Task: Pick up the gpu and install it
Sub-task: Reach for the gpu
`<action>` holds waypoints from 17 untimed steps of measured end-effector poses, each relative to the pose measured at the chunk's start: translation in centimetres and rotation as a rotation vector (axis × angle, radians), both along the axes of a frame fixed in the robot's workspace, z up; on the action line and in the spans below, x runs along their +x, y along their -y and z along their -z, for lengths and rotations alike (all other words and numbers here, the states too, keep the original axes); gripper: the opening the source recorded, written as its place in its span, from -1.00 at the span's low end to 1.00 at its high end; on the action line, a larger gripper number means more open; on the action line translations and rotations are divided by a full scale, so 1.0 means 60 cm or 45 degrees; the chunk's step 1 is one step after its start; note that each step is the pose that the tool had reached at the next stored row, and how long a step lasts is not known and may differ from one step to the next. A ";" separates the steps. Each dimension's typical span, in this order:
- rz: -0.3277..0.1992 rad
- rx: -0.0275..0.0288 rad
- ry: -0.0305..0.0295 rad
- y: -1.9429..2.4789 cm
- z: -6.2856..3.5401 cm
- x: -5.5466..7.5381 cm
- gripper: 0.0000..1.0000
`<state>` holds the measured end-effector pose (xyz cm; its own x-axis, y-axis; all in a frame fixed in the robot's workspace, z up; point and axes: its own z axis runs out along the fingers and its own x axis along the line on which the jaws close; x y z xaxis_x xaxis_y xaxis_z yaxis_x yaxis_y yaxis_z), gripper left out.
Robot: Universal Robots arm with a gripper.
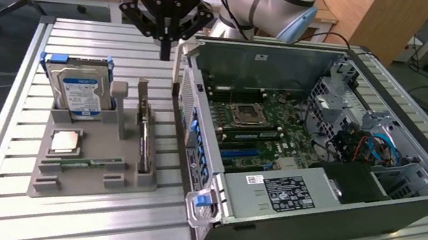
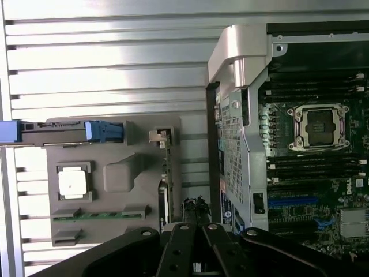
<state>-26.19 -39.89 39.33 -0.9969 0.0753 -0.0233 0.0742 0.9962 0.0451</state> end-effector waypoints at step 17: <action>0.000 -0.0012 0.0000 0.0128 0.000 -0.022 -0.79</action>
<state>-27.52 -40.66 39.31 -0.9969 0.0753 -0.0234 0.0742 0.9963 0.0441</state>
